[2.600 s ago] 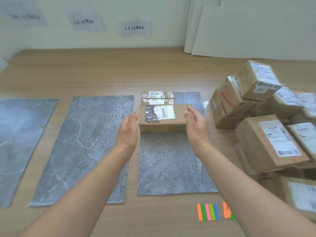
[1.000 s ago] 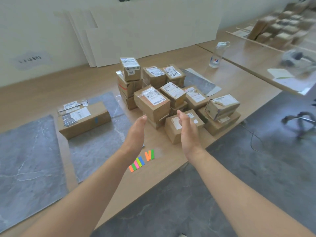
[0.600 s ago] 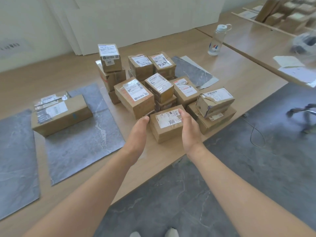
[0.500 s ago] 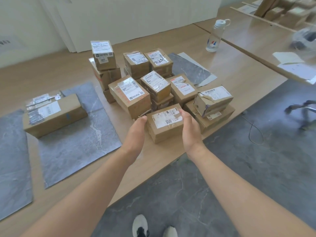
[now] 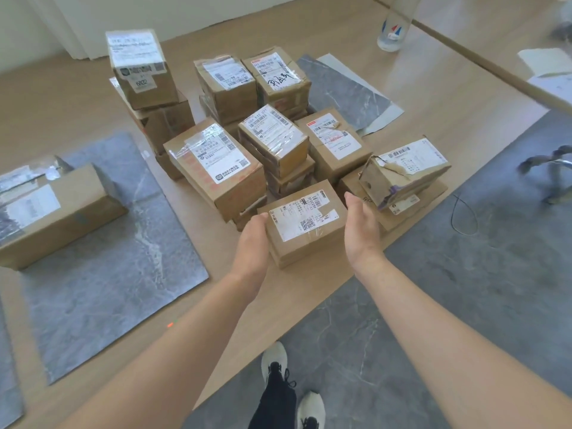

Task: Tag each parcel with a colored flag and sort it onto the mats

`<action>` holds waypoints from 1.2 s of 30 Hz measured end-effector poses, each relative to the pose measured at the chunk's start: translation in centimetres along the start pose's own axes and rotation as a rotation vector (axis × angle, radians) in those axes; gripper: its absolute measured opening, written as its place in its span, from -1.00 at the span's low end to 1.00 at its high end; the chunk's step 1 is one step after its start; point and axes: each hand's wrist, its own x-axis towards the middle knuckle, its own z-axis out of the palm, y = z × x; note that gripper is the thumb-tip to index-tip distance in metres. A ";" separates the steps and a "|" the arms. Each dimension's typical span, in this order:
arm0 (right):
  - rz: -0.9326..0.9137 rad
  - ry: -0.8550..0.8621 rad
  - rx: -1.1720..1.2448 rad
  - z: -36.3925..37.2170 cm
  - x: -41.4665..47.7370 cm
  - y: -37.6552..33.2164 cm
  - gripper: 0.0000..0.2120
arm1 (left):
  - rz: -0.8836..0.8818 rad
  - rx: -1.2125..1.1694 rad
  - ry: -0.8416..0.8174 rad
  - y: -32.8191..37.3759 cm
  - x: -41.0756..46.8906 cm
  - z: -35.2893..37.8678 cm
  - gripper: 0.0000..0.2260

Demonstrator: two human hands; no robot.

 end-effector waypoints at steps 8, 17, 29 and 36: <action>0.083 0.073 -0.075 2.3 2.5 1.3 -0.60 | -0.083 -0.050 0.033 -0.8 3.4 0.6 -0.57; 0.132 0.116 -0.122 2.1 2.6 1.6 -0.55 | -0.082 -0.114 0.066 -0.3 2.9 1.1 -0.57; -0.026 0.052 -0.141 -2.2 -1.0 0.3 -0.59 | 0.023 -0.143 0.160 0.5 -3.1 2.1 -0.59; -0.170 0.002 -0.168 -4.3 -3.7 -3.1 -0.62 | 0.125 -0.236 0.244 2.6 -8.4 1.4 -0.63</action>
